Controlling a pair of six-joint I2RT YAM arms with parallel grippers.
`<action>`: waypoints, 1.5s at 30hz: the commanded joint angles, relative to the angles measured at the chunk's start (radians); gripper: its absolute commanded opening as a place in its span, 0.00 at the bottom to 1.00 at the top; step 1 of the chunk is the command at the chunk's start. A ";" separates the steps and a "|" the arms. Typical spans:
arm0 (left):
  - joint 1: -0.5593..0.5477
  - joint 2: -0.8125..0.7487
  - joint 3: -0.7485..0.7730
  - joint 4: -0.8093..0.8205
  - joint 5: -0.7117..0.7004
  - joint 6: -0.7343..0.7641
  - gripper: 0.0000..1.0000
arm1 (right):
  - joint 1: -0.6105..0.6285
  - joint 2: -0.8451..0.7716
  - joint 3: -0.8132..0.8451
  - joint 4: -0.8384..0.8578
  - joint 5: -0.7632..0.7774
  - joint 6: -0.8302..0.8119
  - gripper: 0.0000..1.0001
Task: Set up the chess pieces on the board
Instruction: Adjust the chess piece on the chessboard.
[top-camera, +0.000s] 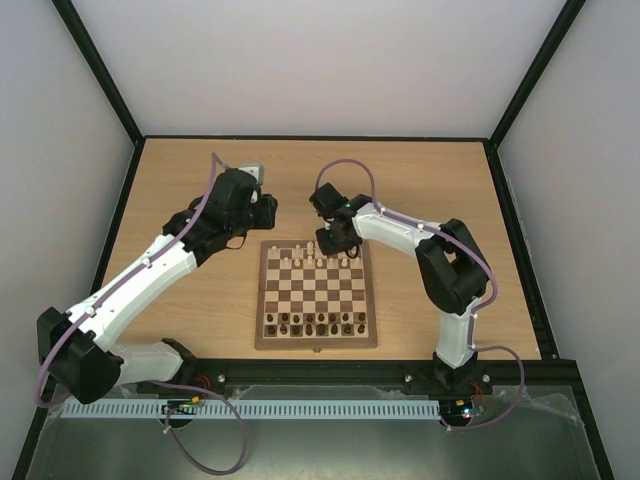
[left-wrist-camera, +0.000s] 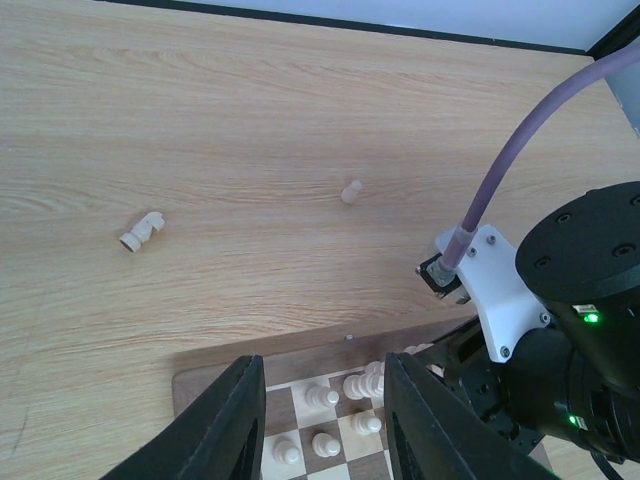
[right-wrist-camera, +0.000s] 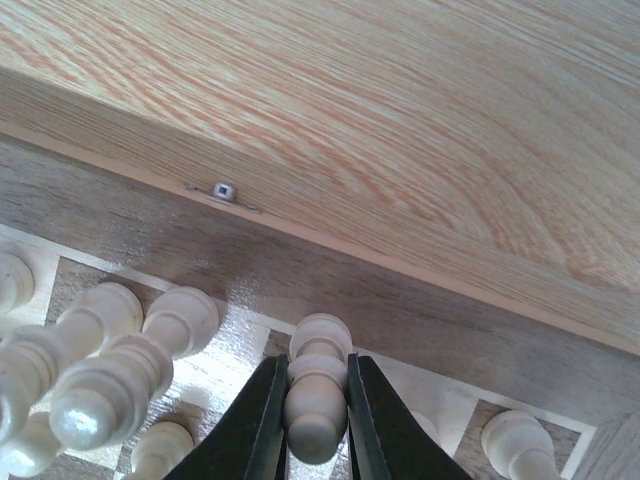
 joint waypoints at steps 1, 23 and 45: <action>0.003 0.009 -0.013 0.015 0.005 0.006 0.36 | 0.007 -0.048 -0.031 -0.034 0.001 0.006 0.13; 0.003 0.018 -0.021 0.025 0.006 0.005 0.36 | 0.021 -0.075 -0.058 -0.030 0.003 0.009 0.15; 0.003 0.022 -0.023 0.025 0.006 0.004 0.36 | 0.023 -0.143 -0.008 -0.045 -0.003 0.008 0.24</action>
